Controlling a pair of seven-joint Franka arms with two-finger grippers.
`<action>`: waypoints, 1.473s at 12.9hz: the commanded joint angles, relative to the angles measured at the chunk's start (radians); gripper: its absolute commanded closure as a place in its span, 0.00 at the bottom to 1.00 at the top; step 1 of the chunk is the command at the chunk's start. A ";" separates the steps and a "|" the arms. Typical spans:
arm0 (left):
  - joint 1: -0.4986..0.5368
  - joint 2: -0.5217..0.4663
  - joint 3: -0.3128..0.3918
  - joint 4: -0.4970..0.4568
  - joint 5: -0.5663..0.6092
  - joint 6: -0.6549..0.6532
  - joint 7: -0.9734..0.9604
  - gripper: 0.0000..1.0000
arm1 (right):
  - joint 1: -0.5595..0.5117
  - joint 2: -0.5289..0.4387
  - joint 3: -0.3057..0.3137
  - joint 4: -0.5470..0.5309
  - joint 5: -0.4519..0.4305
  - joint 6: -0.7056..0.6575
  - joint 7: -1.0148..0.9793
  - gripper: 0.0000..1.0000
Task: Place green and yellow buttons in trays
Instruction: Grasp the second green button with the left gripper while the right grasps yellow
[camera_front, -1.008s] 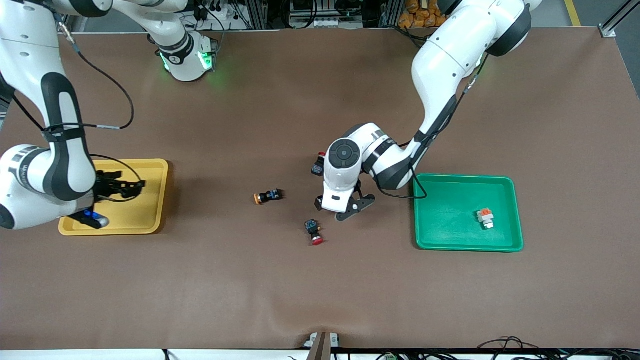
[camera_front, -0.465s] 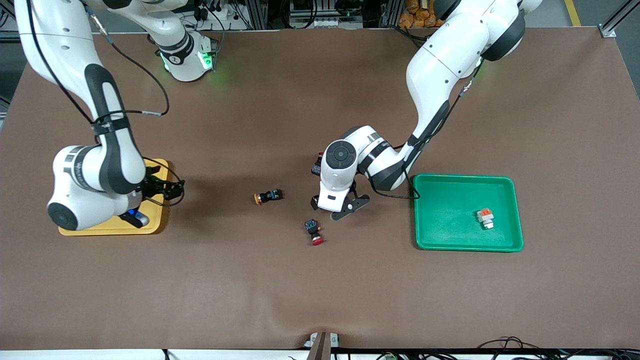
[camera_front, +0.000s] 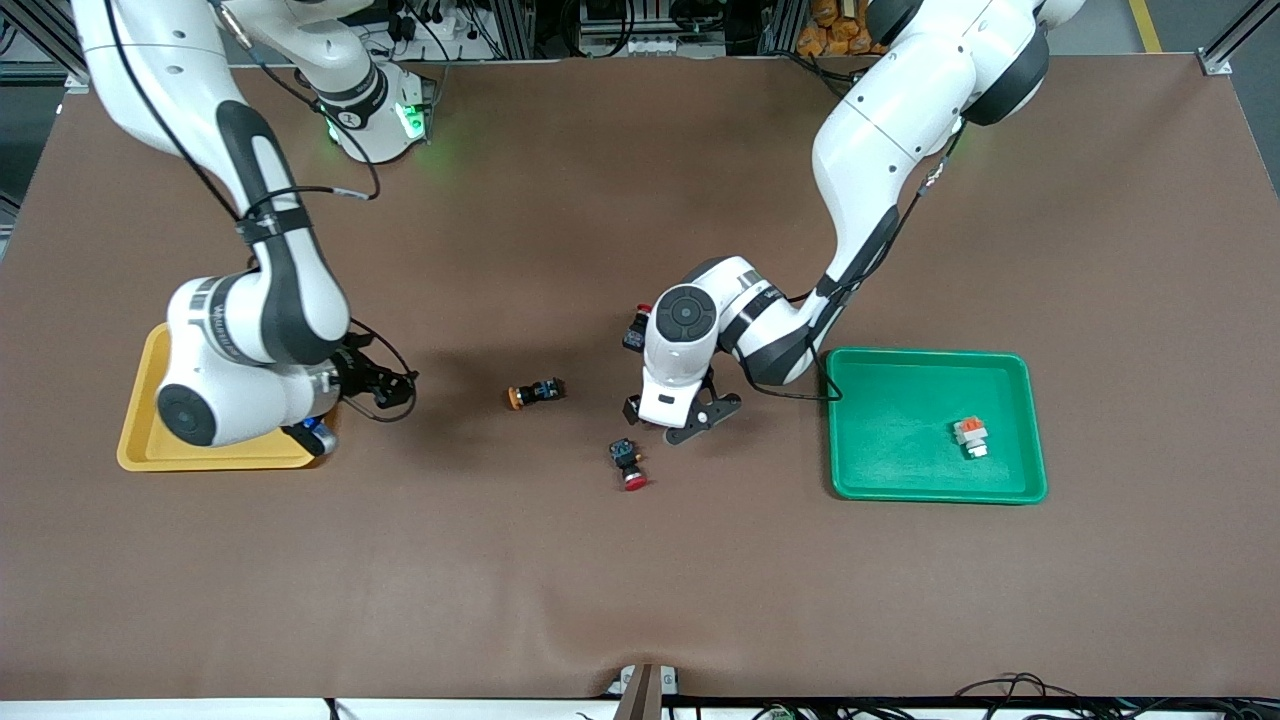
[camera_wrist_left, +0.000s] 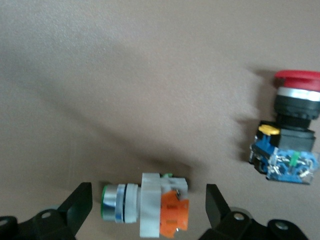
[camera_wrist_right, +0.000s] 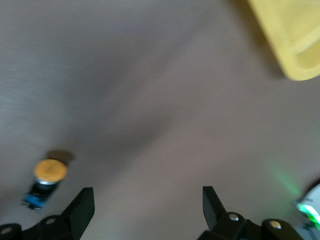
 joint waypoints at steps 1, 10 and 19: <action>-0.011 0.028 0.012 0.032 0.001 0.006 0.009 0.00 | 0.057 -0.006 -0.008 -0.031 0.077 0.118 0.123 0.04; 0.004 0.008 0.014 0.034 0.002 0.007 0.006 0.76 | 0.264 0.140 -0.008 -0.039 0.197 0.468 0.335 0.06; 0.235 -0.167 0.003 0.011 0.004 -0.247 0.151 0.75 | 0.267 0.129 -0.029 -0.059 0.193 0.379 0.204 1.00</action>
